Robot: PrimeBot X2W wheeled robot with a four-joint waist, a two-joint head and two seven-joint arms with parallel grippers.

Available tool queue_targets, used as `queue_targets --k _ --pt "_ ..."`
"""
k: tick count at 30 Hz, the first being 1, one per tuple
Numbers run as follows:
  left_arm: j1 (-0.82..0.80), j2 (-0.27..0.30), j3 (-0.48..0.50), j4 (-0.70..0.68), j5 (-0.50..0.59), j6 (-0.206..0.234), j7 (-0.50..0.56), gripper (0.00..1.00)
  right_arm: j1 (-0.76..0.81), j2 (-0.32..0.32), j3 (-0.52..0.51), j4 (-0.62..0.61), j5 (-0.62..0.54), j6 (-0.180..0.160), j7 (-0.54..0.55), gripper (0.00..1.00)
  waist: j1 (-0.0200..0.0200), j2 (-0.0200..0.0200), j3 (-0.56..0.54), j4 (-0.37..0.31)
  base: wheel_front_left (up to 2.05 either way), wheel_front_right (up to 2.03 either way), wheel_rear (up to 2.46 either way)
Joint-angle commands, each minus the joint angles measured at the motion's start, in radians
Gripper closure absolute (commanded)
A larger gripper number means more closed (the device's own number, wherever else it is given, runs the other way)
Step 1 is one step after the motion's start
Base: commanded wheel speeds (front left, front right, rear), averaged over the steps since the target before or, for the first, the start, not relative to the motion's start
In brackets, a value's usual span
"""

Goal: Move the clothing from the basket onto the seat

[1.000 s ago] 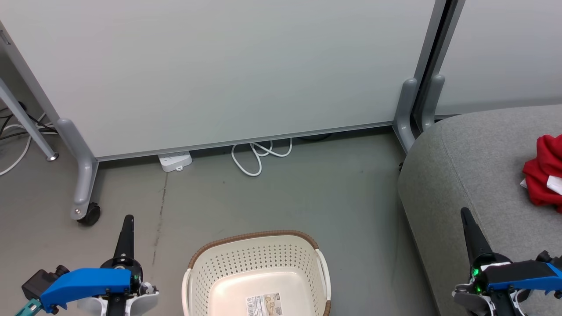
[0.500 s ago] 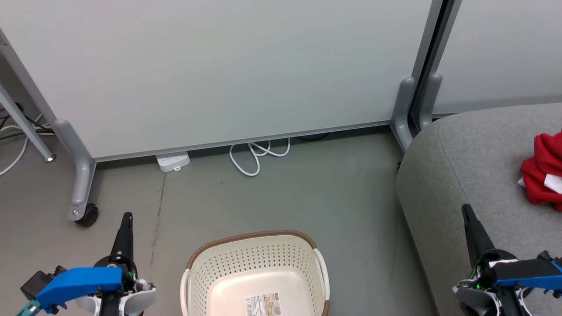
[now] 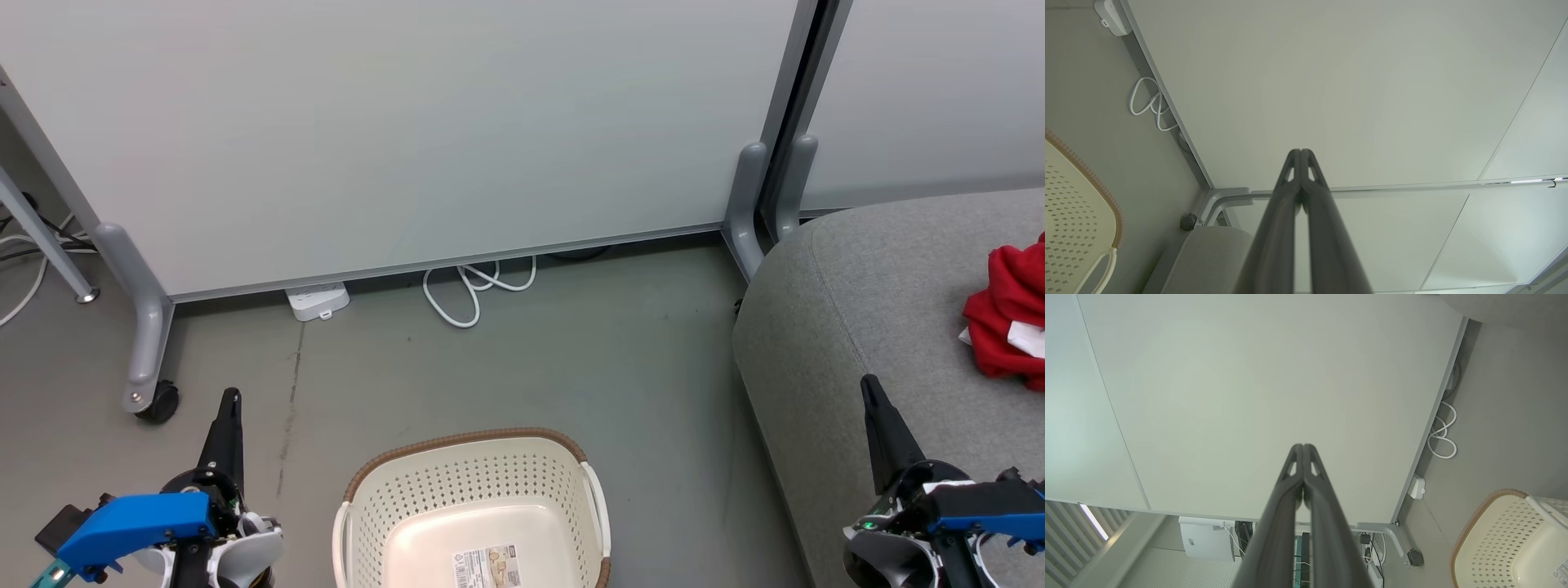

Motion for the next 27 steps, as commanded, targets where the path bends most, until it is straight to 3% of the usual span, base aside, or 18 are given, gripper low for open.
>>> queue_targets --k 1,27 --pt "-0.013 0.001 0.004 -0.007 -0.019 -0.011 0.008 1.0 -0.013 0.002 -0.004 -0.004 0.024 0.001 0.006 1.0 0.0 0.0 0.0 -0.001 0.0 0.0 0.0" --pt "-0.013 0.001 0.008 -0.008 -0.047 -0.011 0.015 1.0 -0.015 0.003 -0.006 -0.005 0.053 0.0 0.013 1.0 0.0 0.0 0.001 -0.003 0.0 0.0 0.0"
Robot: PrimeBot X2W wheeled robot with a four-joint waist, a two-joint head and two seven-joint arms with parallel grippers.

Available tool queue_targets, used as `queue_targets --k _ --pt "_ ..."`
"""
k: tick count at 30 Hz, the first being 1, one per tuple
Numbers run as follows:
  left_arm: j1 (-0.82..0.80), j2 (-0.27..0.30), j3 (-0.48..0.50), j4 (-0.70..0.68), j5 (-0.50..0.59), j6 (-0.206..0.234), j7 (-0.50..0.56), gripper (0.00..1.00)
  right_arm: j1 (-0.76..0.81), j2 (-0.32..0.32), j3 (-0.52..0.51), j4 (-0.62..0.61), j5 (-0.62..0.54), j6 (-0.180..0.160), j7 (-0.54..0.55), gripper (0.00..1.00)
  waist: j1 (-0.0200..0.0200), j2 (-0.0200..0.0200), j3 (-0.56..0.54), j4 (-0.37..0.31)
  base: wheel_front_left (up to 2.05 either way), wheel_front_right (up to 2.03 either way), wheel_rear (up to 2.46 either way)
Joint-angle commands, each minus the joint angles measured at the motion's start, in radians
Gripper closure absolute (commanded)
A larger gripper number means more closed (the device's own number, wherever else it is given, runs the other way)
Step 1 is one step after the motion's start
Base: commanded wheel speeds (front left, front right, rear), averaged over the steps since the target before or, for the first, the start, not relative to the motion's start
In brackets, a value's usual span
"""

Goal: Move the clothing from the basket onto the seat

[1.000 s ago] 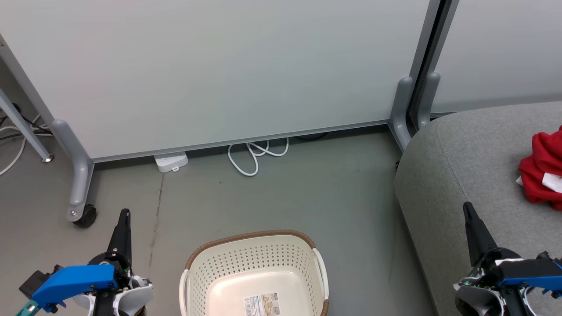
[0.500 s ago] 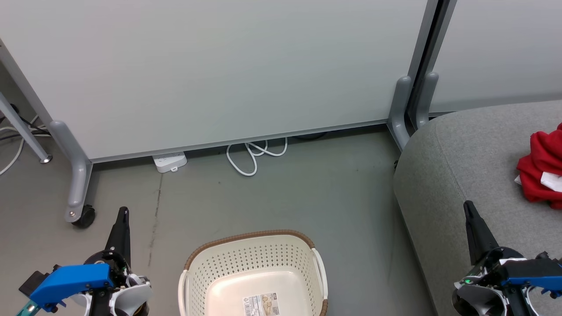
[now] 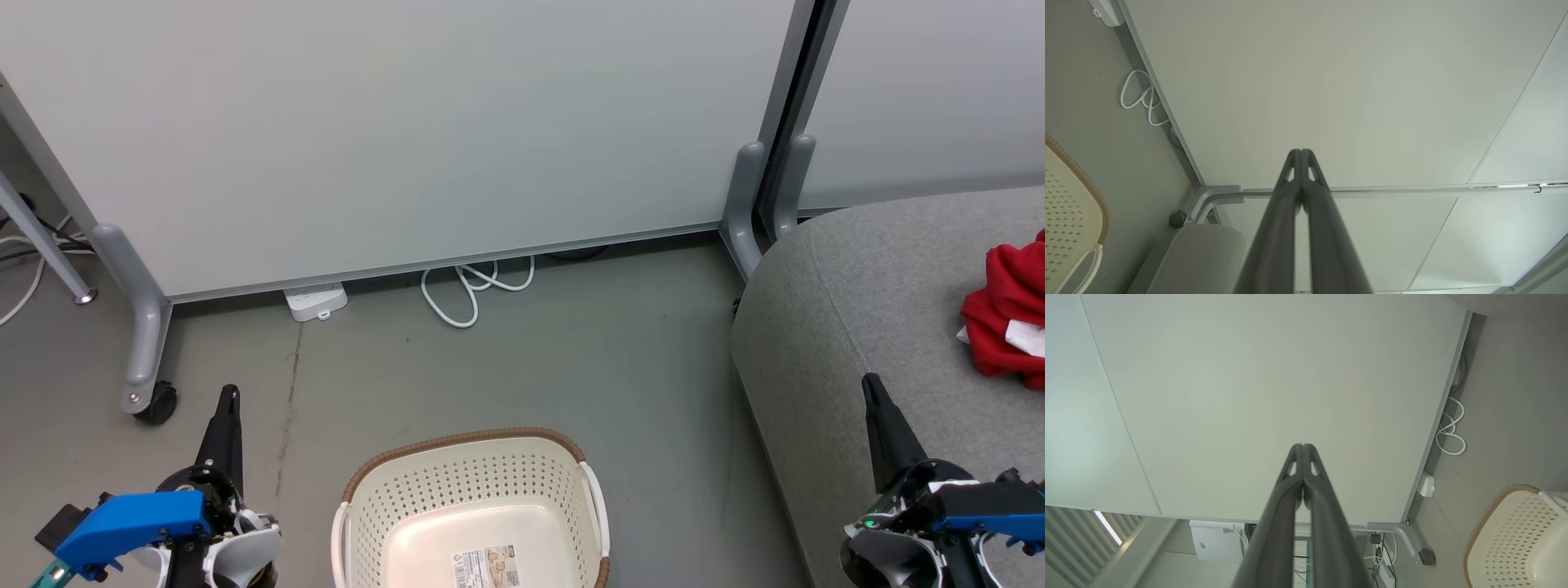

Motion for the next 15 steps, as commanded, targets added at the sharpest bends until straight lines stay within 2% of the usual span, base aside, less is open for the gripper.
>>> queue_targets --k 1,15 --pt "-0.009 0.0 0.002 -0.004 -0.003 -0.009 0.004 1.0 -0.014 0.002 -0.002 -0.003 0.003 0.001 0.003 1.0 0.0 -0.0001 0.0 0.0 0.0 0.0 0.0" --pt "-0.009 0.0 0.002 -0.004 -0.003 -0.009 0.004 1.0 -0.014 0.002 -0.002 -0.003 0.003 0.0 0.003 1.0 0.0 -0.0001 0.0 0.0 0.0 0.0 0.0"
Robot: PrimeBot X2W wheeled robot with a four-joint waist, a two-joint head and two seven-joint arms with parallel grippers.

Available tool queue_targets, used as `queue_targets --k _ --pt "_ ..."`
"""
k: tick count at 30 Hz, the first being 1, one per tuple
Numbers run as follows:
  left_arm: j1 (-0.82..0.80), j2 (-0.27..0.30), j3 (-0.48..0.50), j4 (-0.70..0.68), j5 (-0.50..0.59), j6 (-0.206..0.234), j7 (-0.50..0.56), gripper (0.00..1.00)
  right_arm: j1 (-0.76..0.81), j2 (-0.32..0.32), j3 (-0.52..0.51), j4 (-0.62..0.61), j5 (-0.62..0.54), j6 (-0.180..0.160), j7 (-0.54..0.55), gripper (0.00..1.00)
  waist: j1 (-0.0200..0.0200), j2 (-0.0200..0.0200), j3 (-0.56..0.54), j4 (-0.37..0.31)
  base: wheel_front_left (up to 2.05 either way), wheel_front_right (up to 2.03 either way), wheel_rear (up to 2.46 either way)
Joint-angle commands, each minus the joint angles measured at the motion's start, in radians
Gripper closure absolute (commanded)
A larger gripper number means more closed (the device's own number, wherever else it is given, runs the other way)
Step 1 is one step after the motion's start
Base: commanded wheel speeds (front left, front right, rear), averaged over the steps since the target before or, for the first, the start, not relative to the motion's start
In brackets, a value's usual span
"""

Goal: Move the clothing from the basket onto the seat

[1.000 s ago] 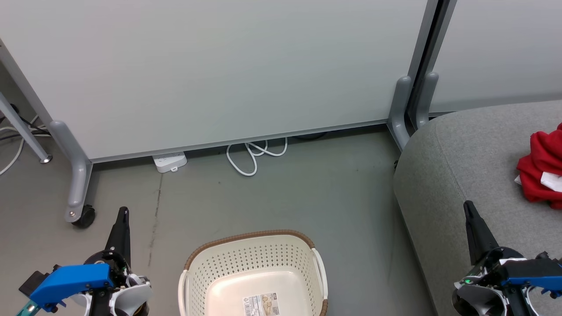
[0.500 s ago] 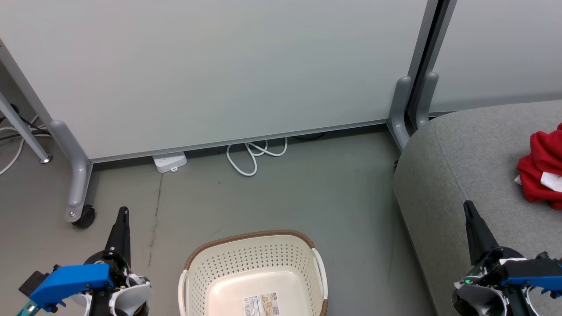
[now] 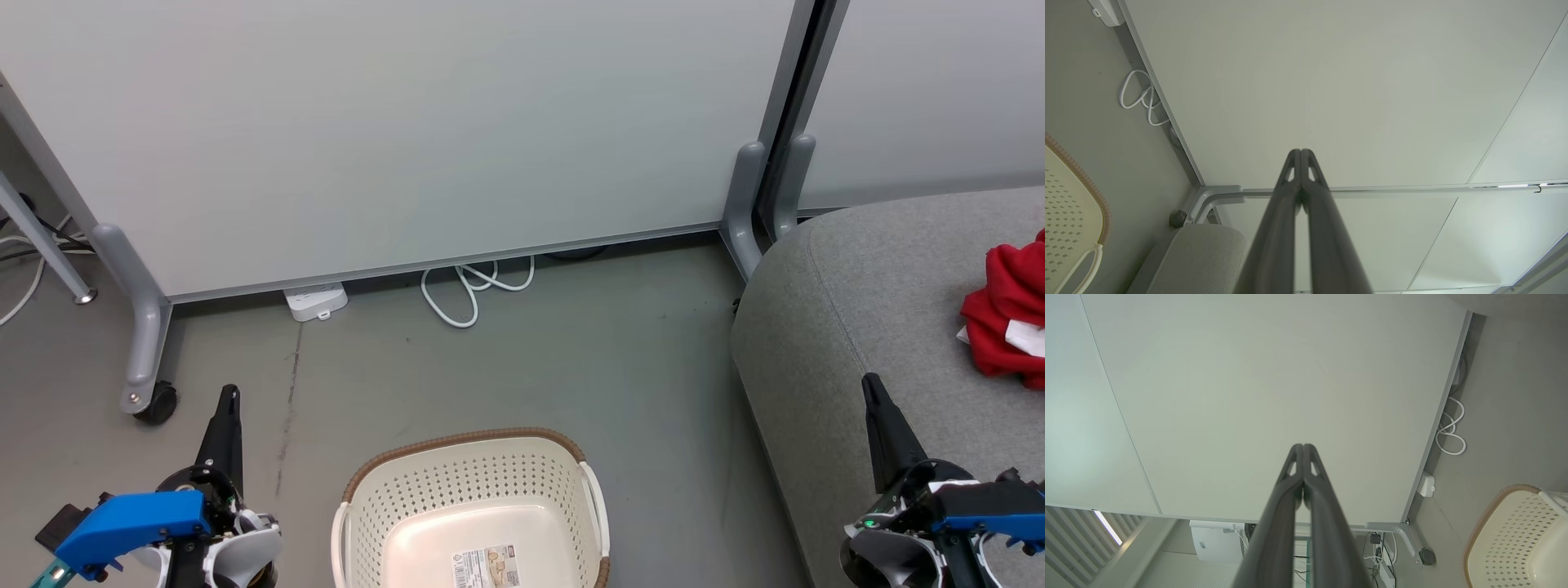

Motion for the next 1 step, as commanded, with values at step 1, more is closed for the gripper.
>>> queue_targets --k 1 --pt "-0.009 0.0 0.002 -0.004 -0.002 -0.009 0.004 1.0 -0.014 0.002 -0.002 -0.003 0.003 0.0 0.003 1.0 0.0 0.0 0.0 0.0 0.0 0.0 0.0"
